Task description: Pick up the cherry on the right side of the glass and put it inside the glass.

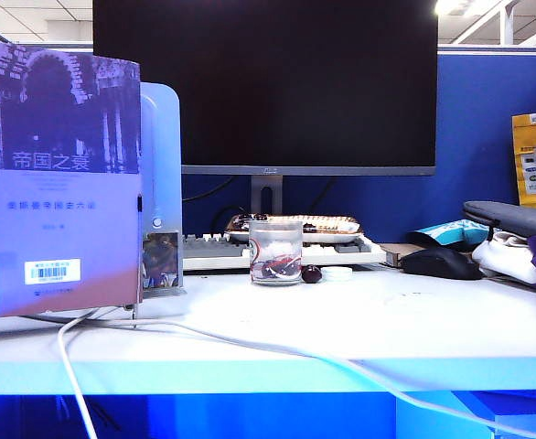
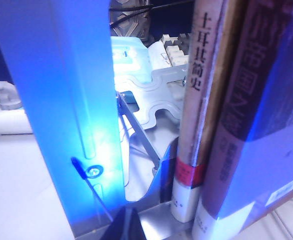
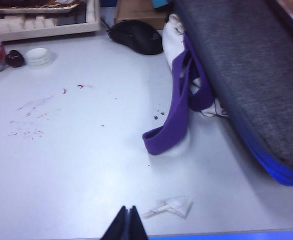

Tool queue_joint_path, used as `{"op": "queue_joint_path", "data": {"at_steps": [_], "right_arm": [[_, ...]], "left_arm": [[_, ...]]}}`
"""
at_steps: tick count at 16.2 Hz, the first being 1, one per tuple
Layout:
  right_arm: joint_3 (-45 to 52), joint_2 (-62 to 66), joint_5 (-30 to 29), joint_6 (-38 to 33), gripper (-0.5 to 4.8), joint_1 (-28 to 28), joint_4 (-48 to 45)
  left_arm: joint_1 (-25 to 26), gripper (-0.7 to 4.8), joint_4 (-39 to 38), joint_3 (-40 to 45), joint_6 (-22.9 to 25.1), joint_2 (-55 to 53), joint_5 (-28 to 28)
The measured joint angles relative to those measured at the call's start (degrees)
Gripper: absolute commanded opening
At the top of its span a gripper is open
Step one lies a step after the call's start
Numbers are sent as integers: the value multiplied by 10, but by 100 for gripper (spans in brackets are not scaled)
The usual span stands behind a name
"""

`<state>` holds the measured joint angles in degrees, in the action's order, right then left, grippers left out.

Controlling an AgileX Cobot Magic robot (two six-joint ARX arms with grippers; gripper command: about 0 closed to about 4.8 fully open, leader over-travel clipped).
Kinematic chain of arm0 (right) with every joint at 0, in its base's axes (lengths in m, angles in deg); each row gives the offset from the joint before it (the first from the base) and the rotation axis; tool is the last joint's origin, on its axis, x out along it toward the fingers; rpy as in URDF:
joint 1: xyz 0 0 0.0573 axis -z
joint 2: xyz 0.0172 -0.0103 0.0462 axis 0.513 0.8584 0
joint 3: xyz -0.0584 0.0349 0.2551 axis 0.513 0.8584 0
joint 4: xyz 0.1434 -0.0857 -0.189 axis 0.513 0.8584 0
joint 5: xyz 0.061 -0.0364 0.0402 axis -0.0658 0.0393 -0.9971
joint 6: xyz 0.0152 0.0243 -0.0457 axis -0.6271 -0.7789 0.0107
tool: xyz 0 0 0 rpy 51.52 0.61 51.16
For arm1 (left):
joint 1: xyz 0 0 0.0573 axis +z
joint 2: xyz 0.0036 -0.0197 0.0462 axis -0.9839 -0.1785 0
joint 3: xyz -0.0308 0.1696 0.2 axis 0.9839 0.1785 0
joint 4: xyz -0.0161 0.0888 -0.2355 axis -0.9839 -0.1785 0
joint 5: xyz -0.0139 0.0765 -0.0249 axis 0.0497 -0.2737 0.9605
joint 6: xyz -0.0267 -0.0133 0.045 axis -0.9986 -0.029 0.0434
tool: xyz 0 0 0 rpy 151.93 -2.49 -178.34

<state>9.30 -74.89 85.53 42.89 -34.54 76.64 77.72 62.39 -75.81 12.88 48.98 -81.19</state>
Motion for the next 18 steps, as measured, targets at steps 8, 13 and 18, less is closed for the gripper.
{"op": "queue_joint_path", "data": {"at_steps": [8, 13, 18], "right_arm": [[0, 0, -107, -267, -5, 0, -19], [-170, 73, -127, -263, -5, 1, -67], [-452, 373, -186, -114, -5, 0, 3]], "left_arm": [[0, -5, 0, 0, 0, 0, 0], [0, -5, 0, 0, 0, 0, 0], [0, -5, 0, 0, 0, 0, 0]]}}
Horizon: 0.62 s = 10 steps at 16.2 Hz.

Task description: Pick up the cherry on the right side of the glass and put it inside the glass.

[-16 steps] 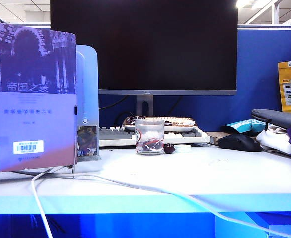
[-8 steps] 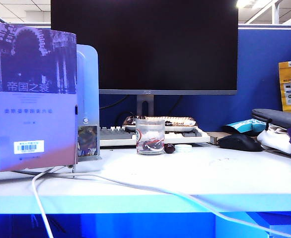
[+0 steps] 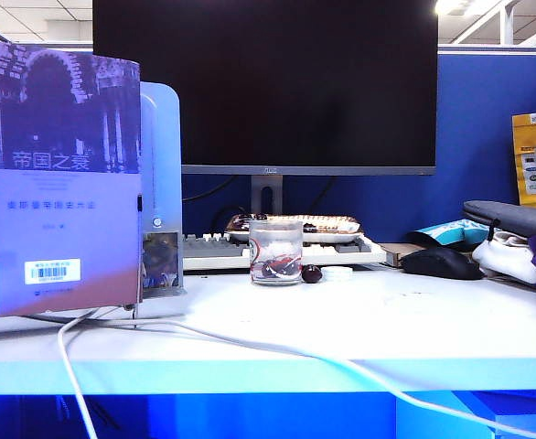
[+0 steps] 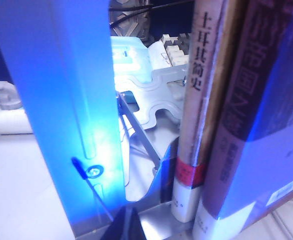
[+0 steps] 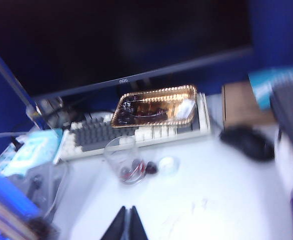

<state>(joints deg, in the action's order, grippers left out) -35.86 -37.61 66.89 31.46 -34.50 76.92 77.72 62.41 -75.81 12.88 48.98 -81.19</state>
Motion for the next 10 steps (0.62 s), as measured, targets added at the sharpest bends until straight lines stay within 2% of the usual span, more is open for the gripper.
{"op": "queue_joint_path", "data": {"at_steps": [2, 4, 5, 6, 8, 10], "right_arm": [[-145, 134, -21, 17, -5, -1, 89], [-233, 231, -59, 17, -5, -1, 144], [-269, 287, -131, 1, -5, -1, 160], [-278, 318, -182, -19, -5, -1, 134], [-278, 374, -245, -61, -5, -1, 77], [-278, 433, -247, -70, -5, -19, 40]], "left_arm": [[0, -5, 0, 0, 0, 0, 0], [0, -5, 0, 0, 0, 0, 0], [0, -5, 0, 0, 0, 0, 0], [0, -5, 0, 0, 0, 0, 0], [0, -5, 0, 0, 0, 0, 0], [0, -5, 0, 0, 0, 0, 0]]}}
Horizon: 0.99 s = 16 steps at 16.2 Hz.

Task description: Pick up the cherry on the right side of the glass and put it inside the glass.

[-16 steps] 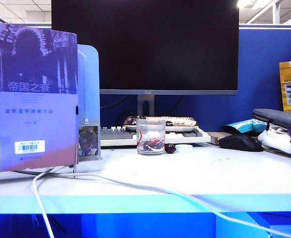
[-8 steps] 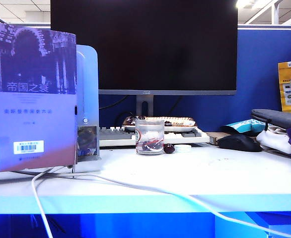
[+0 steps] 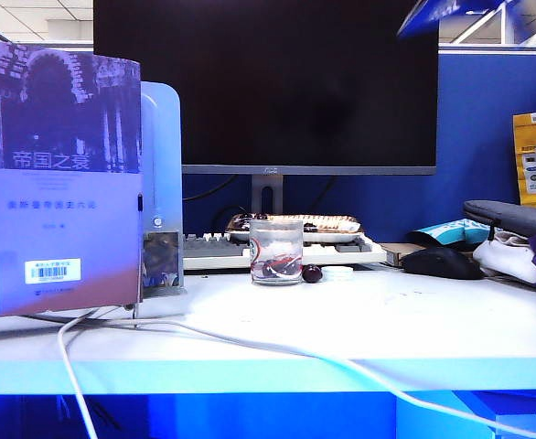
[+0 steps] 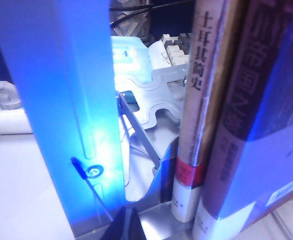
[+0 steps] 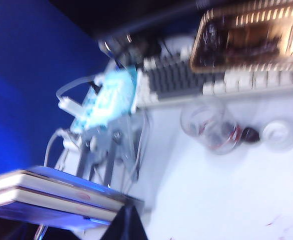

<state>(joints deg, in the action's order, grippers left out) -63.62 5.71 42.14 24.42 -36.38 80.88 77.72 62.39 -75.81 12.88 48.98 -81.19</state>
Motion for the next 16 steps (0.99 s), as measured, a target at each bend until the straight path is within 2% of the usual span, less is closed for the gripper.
{"op": "queue_joint_path", "data": {"at_steps": [3, 7, 10, 16], "right_arm": [[0, 74, 13, -2, -5, -30, -41], [1, 158, 121, 1, -5, -75, -100], [0, 181, 212, 53, -5, -98, -160], [-3, 227, 223, 61, -5, -110, -264]], "left_arm": [[0, -5, 0, 0, 0, 0, 0], [0, -5, 0, 0, 0, 0, 0], [0, -5, 0, 0, 0, 0, 0], [0, -5, 0, 0, 0, 0, 0]]}}
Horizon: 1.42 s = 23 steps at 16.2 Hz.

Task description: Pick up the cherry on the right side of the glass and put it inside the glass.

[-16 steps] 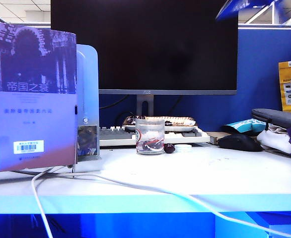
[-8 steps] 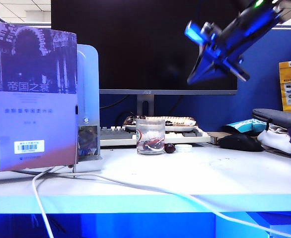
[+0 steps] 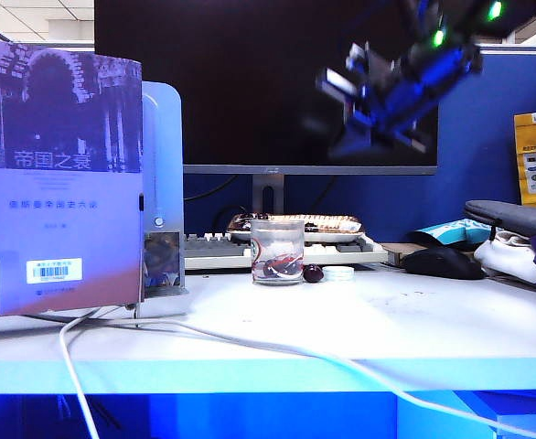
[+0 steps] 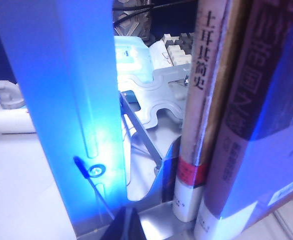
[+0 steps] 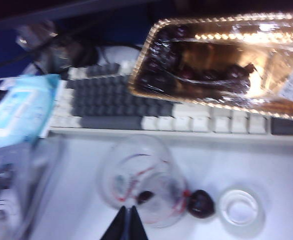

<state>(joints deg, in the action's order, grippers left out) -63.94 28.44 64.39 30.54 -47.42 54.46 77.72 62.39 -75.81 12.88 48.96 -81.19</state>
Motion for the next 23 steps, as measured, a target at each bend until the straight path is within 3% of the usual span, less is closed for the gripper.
{"op": "queue_joint_path", "data": {"at_steps": [4, 11, 14, 18, 23], "right_arm": [[0, 52, 0, -4, -5, 0, -17], [0, 153, -47, -160, -5, 0, -155], [-20, 166, -44, -177, -5, 0, -162], [-117, 207, -50, -179, -5, -1, -126], [-176, 224, 40, -162, -5, 0, -71]], "left_arm": [[0, -5, 0, 0, 0, 0, 0], [0, -5, 0, 0, 0, 0, 0], [0, -5, 0, 0, 0, 0, 0], [0, -5, 0, 0, 0, 0, 0], [0, -5, 0, 0, 0, 0, 0]]}}
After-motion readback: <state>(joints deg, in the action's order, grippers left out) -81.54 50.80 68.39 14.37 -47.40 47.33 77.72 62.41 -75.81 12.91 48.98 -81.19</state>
